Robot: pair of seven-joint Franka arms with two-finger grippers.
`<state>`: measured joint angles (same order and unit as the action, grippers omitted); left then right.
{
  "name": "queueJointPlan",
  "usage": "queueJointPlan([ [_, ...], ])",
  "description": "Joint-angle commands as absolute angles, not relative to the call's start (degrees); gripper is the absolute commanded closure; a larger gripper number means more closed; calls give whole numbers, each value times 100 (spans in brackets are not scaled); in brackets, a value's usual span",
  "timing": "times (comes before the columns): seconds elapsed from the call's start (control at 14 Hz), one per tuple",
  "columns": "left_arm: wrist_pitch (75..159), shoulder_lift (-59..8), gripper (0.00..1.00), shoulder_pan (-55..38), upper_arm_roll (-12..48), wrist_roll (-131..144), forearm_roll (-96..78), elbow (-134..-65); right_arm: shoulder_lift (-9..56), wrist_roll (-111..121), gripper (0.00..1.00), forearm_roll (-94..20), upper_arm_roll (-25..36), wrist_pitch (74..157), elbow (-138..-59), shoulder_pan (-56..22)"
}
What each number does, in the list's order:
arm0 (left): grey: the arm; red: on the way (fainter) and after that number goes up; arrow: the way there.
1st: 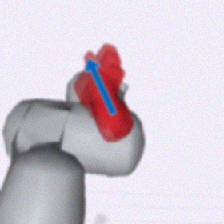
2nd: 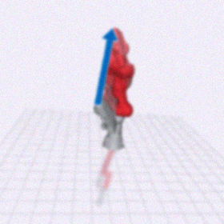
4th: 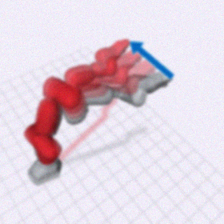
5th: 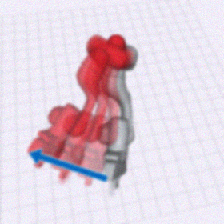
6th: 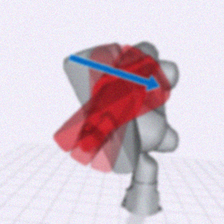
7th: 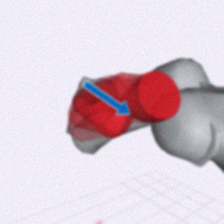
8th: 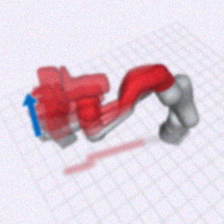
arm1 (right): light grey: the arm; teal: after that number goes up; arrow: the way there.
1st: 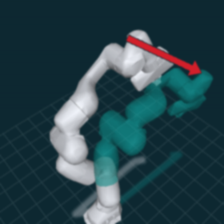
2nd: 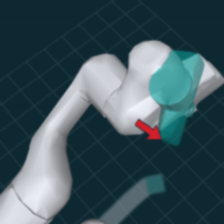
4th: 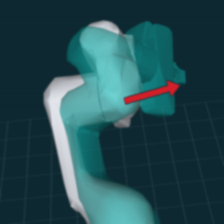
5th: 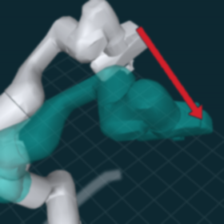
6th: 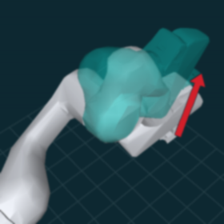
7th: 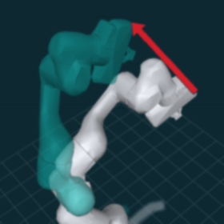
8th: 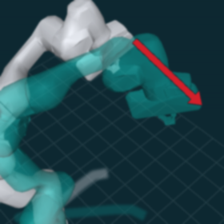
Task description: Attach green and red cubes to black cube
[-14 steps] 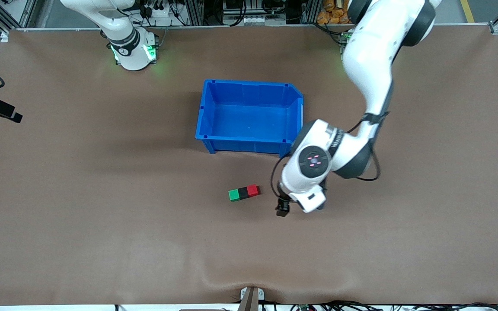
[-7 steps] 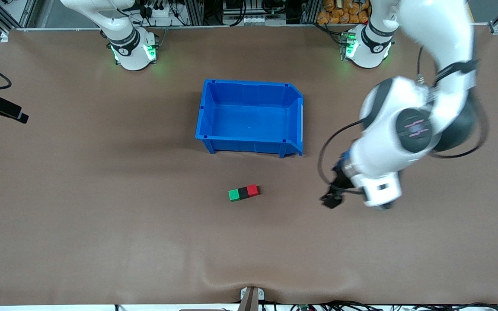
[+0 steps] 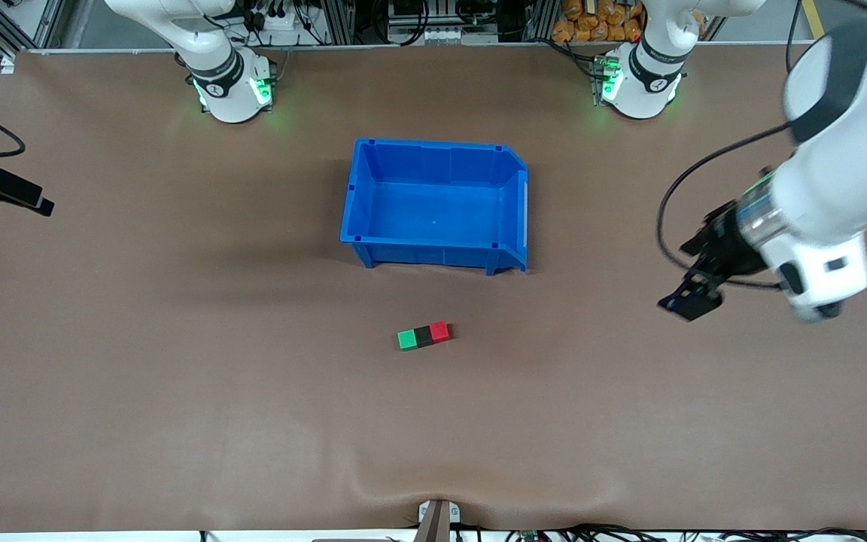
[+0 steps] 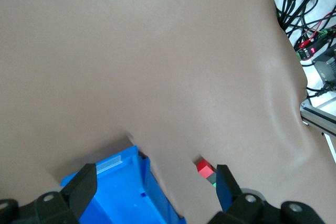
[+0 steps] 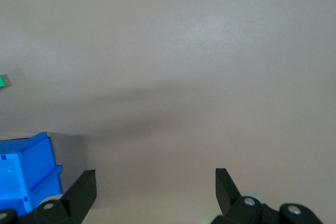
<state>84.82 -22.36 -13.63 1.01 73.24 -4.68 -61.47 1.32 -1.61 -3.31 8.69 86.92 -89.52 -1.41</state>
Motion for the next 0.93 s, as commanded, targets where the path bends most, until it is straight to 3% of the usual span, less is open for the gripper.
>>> queueJointPlan([
  [0.0,7940,-2004,0,-1283,132,6509,-369,-6354,167,-211,0,-352,861,8649,-8859,-105],
  [0.57,7805,-1881,0,-800,141,2688,-299,-6363,167,-220,0,-387,861,8657,-8851,-141],
  [0.86,7988,-1276,0,-949,44,2171,-19,-7195,167,-220,0,-396,861,8675,-8833,-132],
])
